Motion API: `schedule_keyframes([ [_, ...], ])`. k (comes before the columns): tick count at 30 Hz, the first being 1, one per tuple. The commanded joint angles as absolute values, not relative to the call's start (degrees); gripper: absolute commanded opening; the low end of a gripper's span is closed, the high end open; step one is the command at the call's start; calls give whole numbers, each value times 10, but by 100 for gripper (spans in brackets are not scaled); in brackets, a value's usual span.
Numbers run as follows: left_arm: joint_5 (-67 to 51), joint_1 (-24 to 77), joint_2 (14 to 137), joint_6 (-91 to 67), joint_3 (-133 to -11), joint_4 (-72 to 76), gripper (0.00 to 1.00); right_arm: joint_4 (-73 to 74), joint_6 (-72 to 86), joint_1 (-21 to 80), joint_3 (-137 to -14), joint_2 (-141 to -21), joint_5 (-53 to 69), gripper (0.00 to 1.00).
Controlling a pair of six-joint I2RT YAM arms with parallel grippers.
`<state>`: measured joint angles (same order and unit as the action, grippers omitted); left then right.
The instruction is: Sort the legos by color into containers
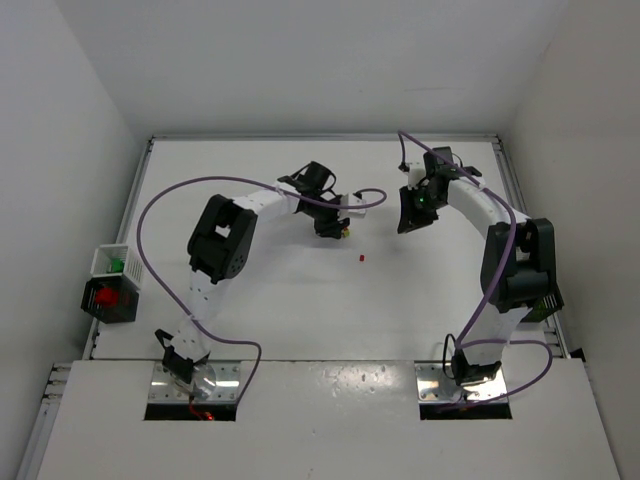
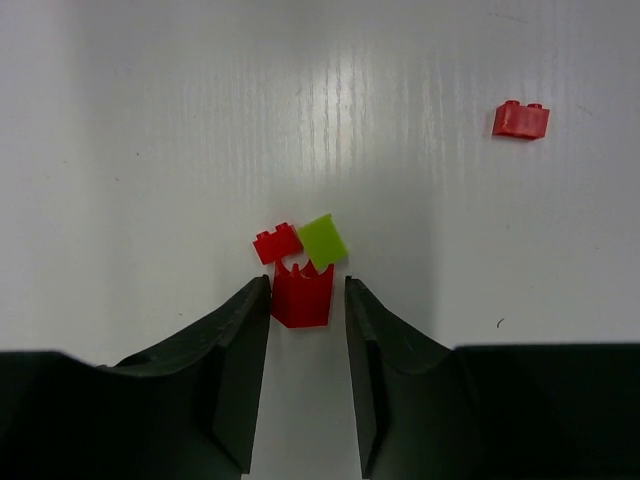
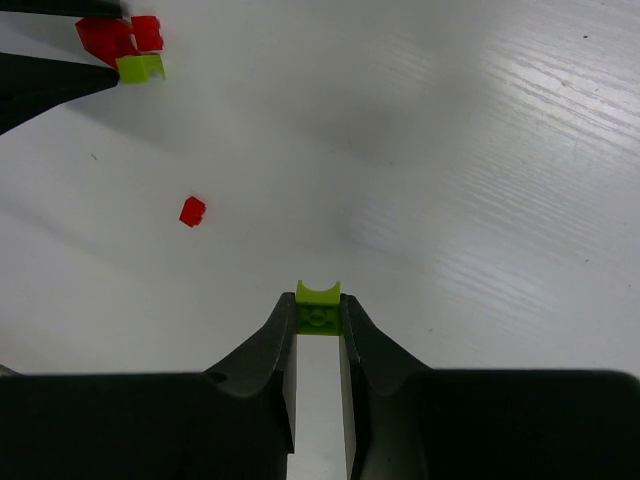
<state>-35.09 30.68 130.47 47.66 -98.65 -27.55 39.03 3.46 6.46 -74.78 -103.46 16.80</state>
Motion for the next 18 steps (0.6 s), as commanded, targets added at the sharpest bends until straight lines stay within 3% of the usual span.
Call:
schedule_keyframes([
  [1, -359, 310, 1314, 483, -1010, -266, 40, 379, 34, 63, -754, -1034, 179, 4],
  [10, -348, 316, 1285, 457, -984, -261, 25, 379, 34, 63, -749, -1028, 179, 4],
  [18, -329, 270, 1121, 283, -866, -254, 20, 374, 34, 69, -731, -993, 191, 4],
])
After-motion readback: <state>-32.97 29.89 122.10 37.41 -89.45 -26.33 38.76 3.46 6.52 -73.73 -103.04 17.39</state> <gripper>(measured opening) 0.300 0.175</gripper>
